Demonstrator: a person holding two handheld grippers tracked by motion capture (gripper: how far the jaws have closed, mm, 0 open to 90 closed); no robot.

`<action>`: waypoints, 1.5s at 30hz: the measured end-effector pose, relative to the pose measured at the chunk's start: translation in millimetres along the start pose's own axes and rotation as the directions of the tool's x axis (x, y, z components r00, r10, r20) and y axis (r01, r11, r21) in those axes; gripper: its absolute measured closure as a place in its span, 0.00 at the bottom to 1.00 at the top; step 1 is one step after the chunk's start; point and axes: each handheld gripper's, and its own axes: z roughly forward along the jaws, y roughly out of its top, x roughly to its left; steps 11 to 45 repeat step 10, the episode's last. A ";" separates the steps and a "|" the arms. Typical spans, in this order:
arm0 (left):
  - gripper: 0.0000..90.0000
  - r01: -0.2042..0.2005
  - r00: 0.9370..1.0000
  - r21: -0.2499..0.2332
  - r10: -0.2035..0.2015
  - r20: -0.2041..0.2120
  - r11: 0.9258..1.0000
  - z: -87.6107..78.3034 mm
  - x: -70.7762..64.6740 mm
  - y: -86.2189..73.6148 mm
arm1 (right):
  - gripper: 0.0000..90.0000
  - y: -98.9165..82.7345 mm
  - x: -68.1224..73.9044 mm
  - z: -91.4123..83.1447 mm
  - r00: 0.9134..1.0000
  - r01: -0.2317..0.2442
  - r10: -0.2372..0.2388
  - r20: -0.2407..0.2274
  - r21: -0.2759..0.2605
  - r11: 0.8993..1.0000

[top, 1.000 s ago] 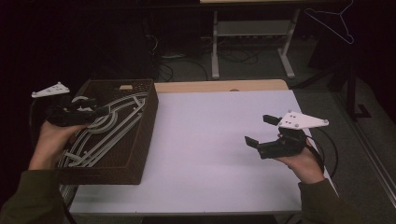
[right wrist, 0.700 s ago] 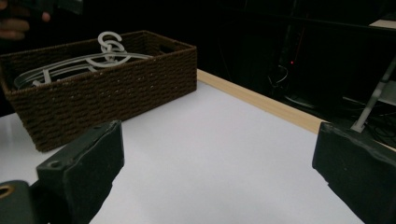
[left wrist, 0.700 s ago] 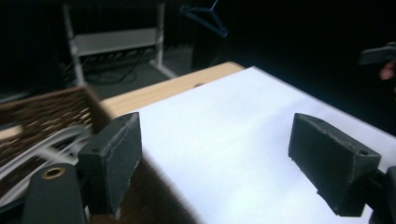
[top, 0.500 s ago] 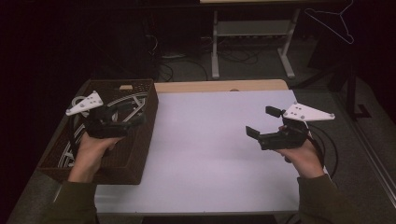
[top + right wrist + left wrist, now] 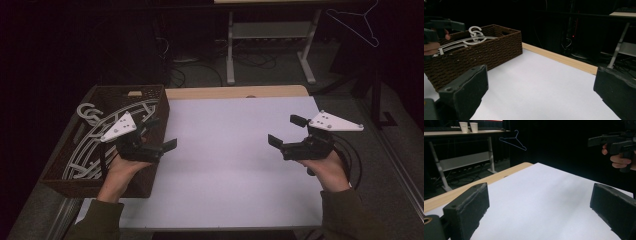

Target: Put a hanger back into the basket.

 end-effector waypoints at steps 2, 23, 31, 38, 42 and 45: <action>0.02 -0.002 1.000 -0.014 0.002 -0.004 1.000 -1.1 -0.5 -0.8 | 0.00 -0.6 -0.4 -0.4 1.000 -0.004 0.004 -0.001 0.001 1.000; 0.02 0.016 1.000 -0.026 -0.015 0.020 1.000 -0.6 -2.7 0.6 | 0.00 -1.4 0.9 0.5 1.000 0.001 -0.001 -0.001 -0.001 1.000; 0.02 0.016 1.000 -0.026 -0.015 0.020 1.000 -0.6 -2.7 0.6 | 0.00 -1.4 0.9 0.5 1.000 0.001 -0.001 -0.001 -0.001 1.000; 0.02 0.016 1.000 -0.026 -0.015 0.020 1.000 -0.6 -2.7 0.6 | 0.00 -1.4 0.9 0.5 1.000 0.001 -0.001 -0.001 -0.001 1.000; 0.02 0.016 1.000 -0.026 -0.015 0.020 1.000 -0.6 -2.7 0.6 | 0.00 -1.4 0.9 0.5 1.000 0.001 -0.001 -0.001 -0.001 1.000; 0.02 0.016 1.000 -0.026 -0.015 0.020 1.000 -0.6 -2.7 0.6 | 0.00 -1.4 0.9 0.5 1.000 0.001 -0.001 -0.001 -0.001 1.000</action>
